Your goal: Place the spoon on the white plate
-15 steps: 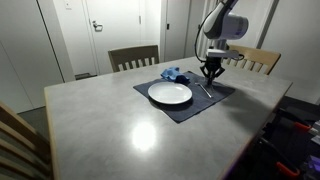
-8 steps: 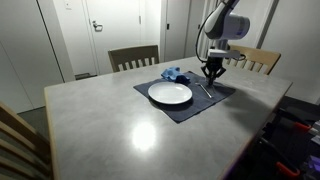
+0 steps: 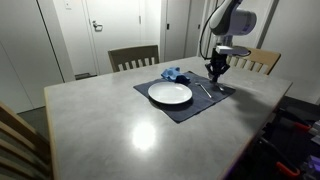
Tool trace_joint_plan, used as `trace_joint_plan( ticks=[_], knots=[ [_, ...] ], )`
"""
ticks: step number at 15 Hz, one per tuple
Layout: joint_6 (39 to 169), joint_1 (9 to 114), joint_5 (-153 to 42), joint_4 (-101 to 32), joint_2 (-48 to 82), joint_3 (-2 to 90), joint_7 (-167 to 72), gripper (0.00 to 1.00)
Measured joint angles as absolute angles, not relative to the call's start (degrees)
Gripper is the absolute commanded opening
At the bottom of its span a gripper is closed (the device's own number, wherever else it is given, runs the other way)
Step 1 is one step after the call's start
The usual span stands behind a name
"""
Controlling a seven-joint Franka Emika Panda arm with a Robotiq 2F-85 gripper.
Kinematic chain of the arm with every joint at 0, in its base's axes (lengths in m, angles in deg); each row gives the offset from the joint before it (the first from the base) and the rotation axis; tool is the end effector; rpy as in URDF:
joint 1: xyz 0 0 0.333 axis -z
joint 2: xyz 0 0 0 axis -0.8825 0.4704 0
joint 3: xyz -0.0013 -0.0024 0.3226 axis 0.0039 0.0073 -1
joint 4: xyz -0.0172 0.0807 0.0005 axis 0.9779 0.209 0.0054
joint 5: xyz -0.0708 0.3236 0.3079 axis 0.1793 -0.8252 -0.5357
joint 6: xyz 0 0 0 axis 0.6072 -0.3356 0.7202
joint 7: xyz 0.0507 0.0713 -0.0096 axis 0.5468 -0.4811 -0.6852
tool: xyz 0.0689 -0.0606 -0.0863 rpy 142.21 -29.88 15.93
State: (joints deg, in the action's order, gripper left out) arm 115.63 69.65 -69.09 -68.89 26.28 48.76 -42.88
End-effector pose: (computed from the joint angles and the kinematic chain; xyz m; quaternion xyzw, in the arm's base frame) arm 0.5413 -0.1667 0.0982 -0.9550 0.2916 0.0513 0.0191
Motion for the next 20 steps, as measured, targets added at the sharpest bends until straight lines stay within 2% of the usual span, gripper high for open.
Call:
trace_joint_plan(
  ticks=[10,20],
  knots=[
    [112.98,67.95,-57.41,-71.34,20.42,48.01,-47.69,0.02],
    [108.98,58.74,-50.49,-72.56,15.55,43.3,-43.79,0.02]
  ],
)
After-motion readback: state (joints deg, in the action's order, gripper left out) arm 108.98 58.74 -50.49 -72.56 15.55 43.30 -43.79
